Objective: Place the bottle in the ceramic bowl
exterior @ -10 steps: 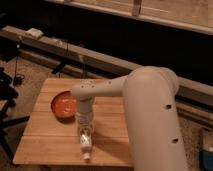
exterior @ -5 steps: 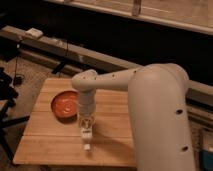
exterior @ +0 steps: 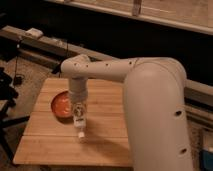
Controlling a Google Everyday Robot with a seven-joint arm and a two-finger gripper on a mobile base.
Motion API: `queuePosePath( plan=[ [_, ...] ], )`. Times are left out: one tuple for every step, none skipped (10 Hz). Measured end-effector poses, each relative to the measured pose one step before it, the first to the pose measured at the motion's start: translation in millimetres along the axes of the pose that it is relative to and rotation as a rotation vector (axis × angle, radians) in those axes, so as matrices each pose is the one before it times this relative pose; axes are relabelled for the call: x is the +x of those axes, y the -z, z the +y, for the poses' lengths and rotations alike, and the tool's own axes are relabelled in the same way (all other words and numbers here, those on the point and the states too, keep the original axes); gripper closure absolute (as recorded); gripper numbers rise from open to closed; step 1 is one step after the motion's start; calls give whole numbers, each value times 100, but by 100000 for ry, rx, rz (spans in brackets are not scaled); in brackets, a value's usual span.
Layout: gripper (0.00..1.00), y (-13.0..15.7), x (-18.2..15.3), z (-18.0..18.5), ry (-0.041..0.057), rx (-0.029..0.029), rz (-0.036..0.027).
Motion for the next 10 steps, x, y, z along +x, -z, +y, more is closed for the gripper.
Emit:
queuePosePath(
  plan=[
    [100, 262, -835, 644, 2631, -354, 27],
    [100, 135, -1043, 278, 1887, -326, 446],
    [100, 46, -1574, 442, 2189, -738, 377],
    [100, -93, -1061, 625, 1952, -574, 531],
    [100, -280, -1567, 903, 3218, -381, 754],
    [100, -245, -1183, 387, 2059, -251, 335],
    [100, -267, -857, 211, 1451, 79, 221],
    [96, -316, -1163, 396, 1801, 352, -213],
    [86, -138, -1115, 415, 1100, 682, -1127],
    [78, 161, -589, 98, 223, 346, -1901]
  ],
)
